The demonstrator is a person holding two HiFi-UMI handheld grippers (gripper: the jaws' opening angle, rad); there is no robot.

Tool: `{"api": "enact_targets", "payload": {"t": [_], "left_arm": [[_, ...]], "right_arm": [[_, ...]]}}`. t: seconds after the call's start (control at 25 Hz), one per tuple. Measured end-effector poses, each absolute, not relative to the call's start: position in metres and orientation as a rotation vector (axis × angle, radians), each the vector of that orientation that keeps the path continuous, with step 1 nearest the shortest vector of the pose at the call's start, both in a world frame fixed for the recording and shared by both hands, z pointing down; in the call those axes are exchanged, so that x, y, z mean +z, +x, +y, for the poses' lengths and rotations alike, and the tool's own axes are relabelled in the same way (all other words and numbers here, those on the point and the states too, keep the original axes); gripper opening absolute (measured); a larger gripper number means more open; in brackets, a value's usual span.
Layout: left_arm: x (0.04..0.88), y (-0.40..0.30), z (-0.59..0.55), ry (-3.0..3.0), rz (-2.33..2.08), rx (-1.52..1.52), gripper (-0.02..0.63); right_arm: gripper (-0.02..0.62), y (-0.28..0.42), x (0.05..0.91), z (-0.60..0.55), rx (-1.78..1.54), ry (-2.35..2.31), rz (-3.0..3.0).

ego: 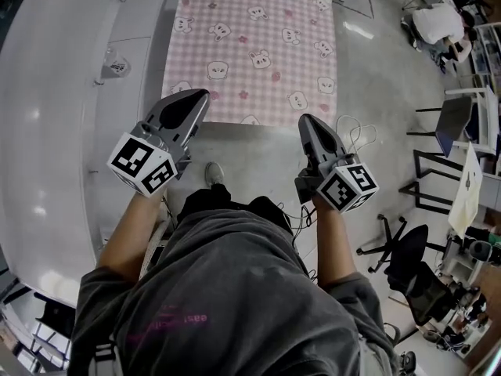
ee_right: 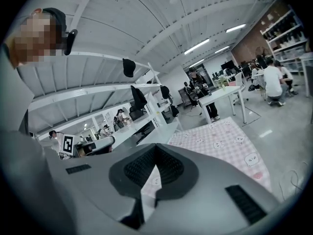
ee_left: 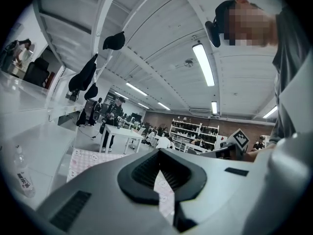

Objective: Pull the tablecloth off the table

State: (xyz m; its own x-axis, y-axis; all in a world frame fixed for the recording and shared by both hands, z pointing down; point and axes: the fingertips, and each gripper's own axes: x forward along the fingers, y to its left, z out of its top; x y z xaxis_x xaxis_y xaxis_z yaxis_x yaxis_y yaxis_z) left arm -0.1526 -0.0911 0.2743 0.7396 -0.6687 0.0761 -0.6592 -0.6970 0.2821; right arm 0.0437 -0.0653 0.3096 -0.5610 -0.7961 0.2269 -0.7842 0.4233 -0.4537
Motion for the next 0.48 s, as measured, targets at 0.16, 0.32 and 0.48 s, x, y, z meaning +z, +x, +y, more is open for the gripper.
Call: {"api": "enact_targets", "payload": {"t": [0.16, 0.32, 0.48], "left_arm": [[0.286, -0.163, -0.107, 2.628, -1.024, -0.051, 0.0], [0.31, -0.169, -0.123, 2.595, -1.015, -0.036, 0.0], [0.336, -0.17, -0.132, 2.543, -1.019, -0.008, 0.0]], "right_arm": [[-0.005, 0.037, 0.318, -0.08, -0.848, -1.486, 2.611], [-0.005, 0.033, 0.338, -0.1, -0.879, -1.509, 2.594], [-0.005, 0.034, 0.363, -0.116, -0.952, -1.524, 2.561]]}}
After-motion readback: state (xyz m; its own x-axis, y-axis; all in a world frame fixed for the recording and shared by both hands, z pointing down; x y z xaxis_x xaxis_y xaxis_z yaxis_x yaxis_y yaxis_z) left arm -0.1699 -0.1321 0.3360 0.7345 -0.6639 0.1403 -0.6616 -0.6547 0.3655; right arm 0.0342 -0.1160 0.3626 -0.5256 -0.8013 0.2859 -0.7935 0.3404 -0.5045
